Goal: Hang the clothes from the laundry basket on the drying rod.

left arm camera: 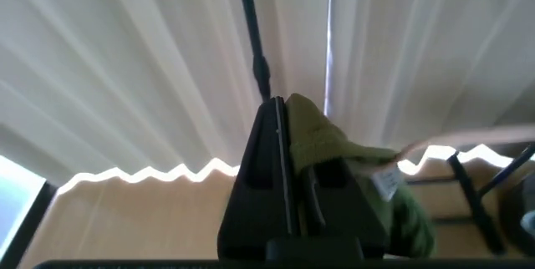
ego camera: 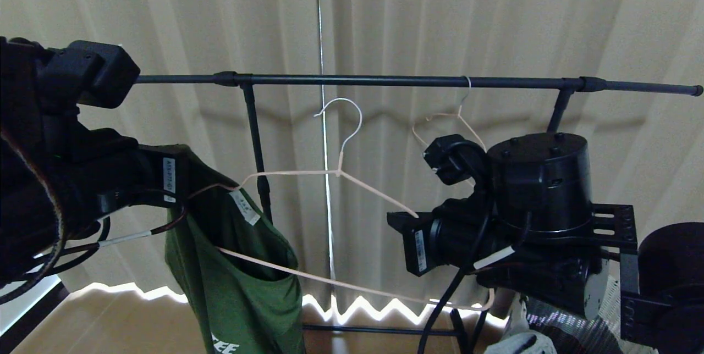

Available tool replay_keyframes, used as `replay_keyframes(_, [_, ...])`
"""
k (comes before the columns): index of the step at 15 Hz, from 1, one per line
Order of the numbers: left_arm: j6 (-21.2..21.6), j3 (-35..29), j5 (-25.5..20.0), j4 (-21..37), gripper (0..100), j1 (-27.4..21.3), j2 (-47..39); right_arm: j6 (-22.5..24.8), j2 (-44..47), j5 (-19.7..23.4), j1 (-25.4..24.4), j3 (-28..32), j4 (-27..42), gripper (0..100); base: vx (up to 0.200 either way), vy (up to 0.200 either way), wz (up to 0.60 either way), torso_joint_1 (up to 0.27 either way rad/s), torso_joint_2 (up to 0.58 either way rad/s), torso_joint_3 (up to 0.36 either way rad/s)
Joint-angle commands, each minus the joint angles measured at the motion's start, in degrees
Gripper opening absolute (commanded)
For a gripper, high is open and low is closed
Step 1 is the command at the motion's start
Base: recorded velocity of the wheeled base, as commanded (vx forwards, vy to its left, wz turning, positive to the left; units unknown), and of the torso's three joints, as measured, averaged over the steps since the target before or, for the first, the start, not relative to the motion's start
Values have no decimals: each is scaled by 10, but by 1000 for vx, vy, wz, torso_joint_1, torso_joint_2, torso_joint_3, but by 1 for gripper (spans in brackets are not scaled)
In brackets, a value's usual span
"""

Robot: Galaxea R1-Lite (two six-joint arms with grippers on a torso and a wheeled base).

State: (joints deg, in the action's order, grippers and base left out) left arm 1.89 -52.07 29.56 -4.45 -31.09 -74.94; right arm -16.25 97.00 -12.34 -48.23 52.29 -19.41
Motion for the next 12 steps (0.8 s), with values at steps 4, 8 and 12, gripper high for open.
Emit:
replay_keyframes(4, [-7, 1, 1, 16, 0, -43, 11, 0, 5, -15, 8, 19, -7, 0, 0, 0, 0, 0, 0, 0])
replay_keyframes(8, [-58, -28, 0, 15, 0, -99, -11, -1, 32, -17, 0, 55, -7, 0, 0, 0, 0, 0, 0, 0])
replay_keyframes(12, [-152, -87, 0, 15, 0, -126, -69, -1, 52, -16, -20, 77, -8, 0, 0, 0, 0, 0, 0, 0])
